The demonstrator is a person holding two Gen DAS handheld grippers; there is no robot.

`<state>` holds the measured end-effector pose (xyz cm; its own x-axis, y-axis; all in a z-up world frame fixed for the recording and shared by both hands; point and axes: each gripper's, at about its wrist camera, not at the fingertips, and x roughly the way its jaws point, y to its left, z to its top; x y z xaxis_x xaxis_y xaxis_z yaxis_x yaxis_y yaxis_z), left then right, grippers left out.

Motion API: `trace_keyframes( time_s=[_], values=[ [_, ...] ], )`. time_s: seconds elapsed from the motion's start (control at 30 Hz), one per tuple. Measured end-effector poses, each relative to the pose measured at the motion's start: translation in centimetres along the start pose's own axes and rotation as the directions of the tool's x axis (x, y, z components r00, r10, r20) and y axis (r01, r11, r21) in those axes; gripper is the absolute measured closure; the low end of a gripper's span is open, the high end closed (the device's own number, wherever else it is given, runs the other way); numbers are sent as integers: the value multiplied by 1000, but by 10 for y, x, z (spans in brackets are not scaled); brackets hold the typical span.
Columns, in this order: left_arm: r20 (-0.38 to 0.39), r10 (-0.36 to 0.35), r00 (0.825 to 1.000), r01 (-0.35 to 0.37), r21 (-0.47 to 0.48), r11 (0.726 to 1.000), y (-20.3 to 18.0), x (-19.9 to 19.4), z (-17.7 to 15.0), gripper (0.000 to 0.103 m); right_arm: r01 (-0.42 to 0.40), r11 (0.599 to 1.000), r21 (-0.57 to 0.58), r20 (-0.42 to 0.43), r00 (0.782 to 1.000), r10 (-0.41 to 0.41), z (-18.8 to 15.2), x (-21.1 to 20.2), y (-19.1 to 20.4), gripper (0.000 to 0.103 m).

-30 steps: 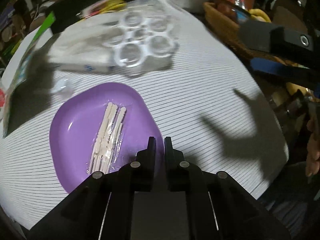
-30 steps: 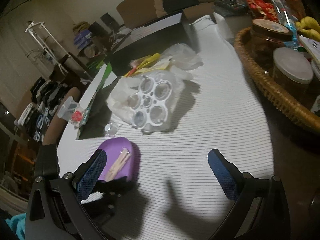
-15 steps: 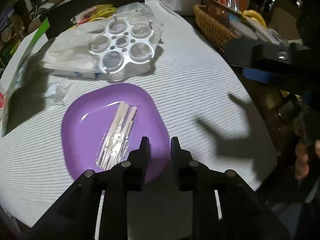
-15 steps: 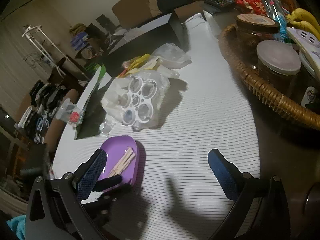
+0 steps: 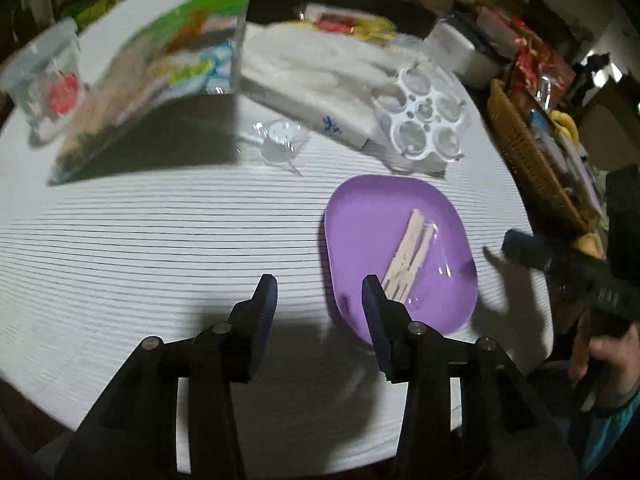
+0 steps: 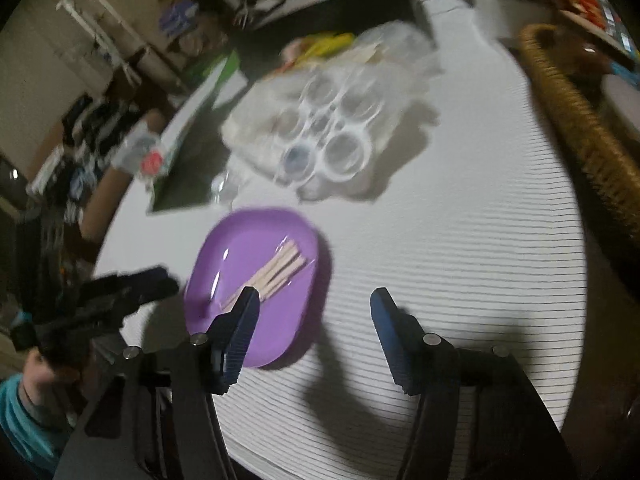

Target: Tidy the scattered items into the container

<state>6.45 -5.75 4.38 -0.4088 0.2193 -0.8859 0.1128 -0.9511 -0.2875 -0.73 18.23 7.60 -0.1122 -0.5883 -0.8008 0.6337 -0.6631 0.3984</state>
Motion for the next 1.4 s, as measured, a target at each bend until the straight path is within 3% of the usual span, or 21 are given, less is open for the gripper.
trace_keyframes(
  time_s=[0.13,0.2,0.43,0.53,0.6,0.73,0.8,0.9,1.0,1.17,1.23,1.3,1.4],
  values=[
    [-25,-54,998,55,20,998,-9,13,1,64,37,999,-30,-78,996,-39,-5,22,10,48],
    [-34,-54,998,56,43,998,-16,20,1,71,44,999,-31,-93,995,-47,-5,26,9,59],
    [-58,-78,995,82,70,994,-29,28,3,72,49,998,-28,-98,994,-51,-4,25,4,64],
    [-45,-58,997,60,54,997,-23,18,5,67,70,997,-23,-67,995,-71,-1,16,3,64],
    [-15,-62,998,63,53,997,-18,5,9,54,64,998,-7,-1,998,-64,4,0,0,61],
    [96,-59,994,52,67,996,-6,-26,30,40,33,999,2,96,995,-33,18,-25,0,61],
    [159,-40,986,24,98,995,-4,-36,42,25,28,999,-34,115,993,-23,36,-26,10,60],
    [207,-48,977,24,117,993,-2,-40,63,18,38,995,-97,125,992,-25,74,-23,27,55],
    [218,-78,973,56,103,993,6,-37,84,18,45,985,-165,156,988,-19,119,-17,47,49],
    [246,-90,965,63,112,992,12,-26,110,18,64,976,-207,146,989,-34,182,15,59,47],
    [254,-100,962,73,114,991,19,-21,117,18,114,968,-225,159,984,-79,208,27,59,47],
    [254,-114,960,93,94,991,27,-16,120,18,144,959,-245,158,982,-107,228,38,57,38],
    [215,-158,964,159,12,987,43,-9,130,18,188,941,-282,96,981,-167,263,69,54,36]
  ],
)
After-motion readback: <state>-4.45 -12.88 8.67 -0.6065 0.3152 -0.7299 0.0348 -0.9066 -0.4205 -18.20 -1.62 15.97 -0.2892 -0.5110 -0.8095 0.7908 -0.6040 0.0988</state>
